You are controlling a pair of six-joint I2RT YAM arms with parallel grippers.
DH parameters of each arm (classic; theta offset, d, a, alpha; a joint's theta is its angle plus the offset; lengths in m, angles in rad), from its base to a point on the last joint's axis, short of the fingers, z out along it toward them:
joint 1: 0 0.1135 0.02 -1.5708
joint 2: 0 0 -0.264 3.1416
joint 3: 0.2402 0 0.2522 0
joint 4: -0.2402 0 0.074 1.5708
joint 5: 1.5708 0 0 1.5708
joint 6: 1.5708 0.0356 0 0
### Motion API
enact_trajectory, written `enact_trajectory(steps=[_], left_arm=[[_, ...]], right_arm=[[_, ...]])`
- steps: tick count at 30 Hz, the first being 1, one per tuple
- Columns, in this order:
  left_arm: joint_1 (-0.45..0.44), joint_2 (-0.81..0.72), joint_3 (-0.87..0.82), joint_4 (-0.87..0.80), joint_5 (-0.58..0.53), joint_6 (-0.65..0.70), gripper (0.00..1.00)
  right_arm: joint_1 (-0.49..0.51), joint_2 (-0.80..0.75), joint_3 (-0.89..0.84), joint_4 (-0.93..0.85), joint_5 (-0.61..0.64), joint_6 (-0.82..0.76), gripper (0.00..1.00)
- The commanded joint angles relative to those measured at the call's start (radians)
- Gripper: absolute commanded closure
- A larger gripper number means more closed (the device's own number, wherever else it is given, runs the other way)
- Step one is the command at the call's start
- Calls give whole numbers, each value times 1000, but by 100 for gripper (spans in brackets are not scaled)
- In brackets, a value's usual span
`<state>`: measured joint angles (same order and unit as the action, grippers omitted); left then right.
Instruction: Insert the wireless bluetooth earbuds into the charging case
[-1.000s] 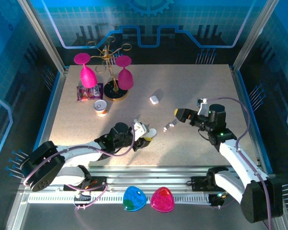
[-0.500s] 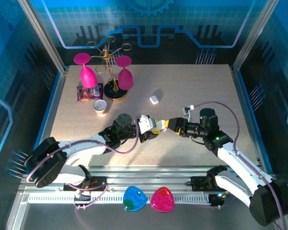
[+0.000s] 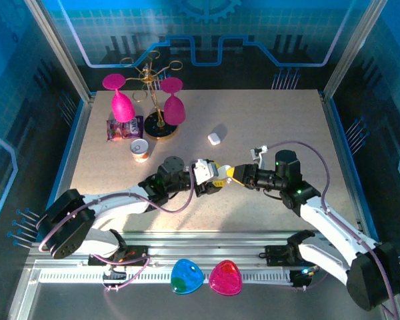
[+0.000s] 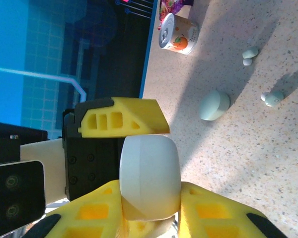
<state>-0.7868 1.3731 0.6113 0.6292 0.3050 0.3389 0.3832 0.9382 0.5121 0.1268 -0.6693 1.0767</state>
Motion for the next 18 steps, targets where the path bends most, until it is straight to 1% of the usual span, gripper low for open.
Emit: enact_trajectory(steps=[1, 6, 11, 15, 18], left_arm=[[-6, -27, -45, 169, 14, -40, 36], [9, 26, -111, 501, 11, -167, 33], [12, 114, -131, 752, 13, -247, 33], [14, 148, -111, 773, 24, -268, 34], [13, 153, -99, 773, 13, -271, 34]], right_arm=[[-4, -5, -28, 124, -27, 84, 75], [-40, -27, -93, 342, -66, 255, 75], [-49, -40, -131, 521, -67, 400, 76], [-48, -33, -152, 652, -57, 500, 76], [-43, -37, -155, 691, -43, 529, 76]])
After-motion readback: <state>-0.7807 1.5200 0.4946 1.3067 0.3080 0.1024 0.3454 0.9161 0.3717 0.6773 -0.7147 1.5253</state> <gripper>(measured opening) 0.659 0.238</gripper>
